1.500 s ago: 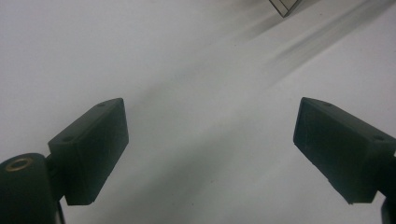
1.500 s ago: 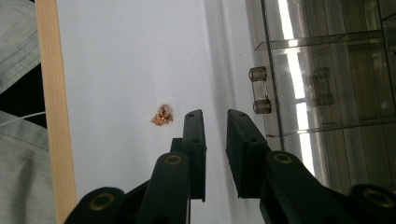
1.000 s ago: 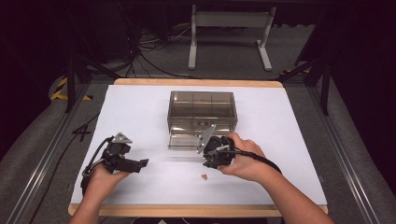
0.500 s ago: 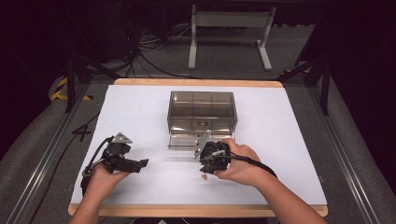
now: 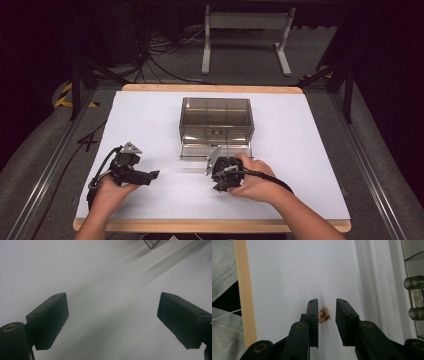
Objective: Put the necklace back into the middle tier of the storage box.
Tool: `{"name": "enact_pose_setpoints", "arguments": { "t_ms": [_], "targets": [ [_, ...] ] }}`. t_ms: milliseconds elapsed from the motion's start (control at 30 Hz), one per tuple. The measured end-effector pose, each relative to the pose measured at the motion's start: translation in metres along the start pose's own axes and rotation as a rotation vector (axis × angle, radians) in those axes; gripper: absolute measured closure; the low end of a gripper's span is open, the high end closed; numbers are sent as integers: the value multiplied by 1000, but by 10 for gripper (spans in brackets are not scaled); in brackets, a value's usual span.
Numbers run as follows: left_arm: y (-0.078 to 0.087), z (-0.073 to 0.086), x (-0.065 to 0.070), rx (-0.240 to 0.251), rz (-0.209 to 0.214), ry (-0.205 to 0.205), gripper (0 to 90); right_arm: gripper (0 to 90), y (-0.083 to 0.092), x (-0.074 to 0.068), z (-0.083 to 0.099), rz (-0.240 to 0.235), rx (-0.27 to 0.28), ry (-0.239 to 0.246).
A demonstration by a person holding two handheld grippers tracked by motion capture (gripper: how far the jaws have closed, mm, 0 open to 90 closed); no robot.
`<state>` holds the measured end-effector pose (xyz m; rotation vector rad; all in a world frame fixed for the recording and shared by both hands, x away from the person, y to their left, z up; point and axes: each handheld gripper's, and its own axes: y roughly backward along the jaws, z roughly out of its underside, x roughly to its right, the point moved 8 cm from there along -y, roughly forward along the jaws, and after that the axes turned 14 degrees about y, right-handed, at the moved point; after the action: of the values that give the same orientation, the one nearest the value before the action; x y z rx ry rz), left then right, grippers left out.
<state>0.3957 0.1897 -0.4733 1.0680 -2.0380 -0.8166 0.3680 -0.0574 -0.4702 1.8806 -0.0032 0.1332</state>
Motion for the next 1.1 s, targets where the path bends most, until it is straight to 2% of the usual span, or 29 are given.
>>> {"name": "enact_pose_setpoints", "arguments": {
  "t_ms": [533,733,967,1100],
  "targets": [
    [0,0,0,0,1,0,107,744,-13,-1,4,-22,-17,-10],
    [1,0,-1,1,-1,-1,106,803,-17,-1,6,-30,-27,-11],
    [1,0,-1,2,0,1,106,835,-16,-3,4,-28,-26,-3],
    [1,0,-1,4,1,0,107,835,-11,-4,2,-29,-23,-14]
  ]
}}
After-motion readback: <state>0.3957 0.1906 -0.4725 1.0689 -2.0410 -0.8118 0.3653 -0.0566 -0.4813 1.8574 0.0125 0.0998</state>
